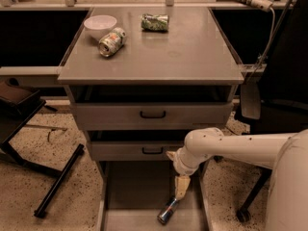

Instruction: Pick redbull can from bottom drawer and place on counter

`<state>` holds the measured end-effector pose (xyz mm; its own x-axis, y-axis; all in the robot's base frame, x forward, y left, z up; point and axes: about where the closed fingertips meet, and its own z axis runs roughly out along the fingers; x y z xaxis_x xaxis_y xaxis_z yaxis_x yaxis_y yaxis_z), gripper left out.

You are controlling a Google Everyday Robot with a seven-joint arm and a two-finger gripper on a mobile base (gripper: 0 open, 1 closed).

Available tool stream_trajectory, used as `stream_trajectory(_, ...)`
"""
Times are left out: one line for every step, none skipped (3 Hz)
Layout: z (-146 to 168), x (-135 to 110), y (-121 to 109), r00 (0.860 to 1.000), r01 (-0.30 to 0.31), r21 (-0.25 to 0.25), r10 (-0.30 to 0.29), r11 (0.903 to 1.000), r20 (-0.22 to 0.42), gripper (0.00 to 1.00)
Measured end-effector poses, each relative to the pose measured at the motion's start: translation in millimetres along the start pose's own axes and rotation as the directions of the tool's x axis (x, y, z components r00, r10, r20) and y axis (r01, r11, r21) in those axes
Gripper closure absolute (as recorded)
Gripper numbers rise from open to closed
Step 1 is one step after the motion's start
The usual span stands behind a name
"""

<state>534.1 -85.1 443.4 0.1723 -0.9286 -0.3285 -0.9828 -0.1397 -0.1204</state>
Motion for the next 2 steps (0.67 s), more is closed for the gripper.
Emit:
stream_trajectory(29, 1, 9, 0.998, 0.01, -0.027, -0.009, 0.9996, 0.056, 0.0)
stream_trajectory(84, 8, 27, 0.99, 0.009, -0.059, 0.0, 0.9982, 0.142, 0.0)
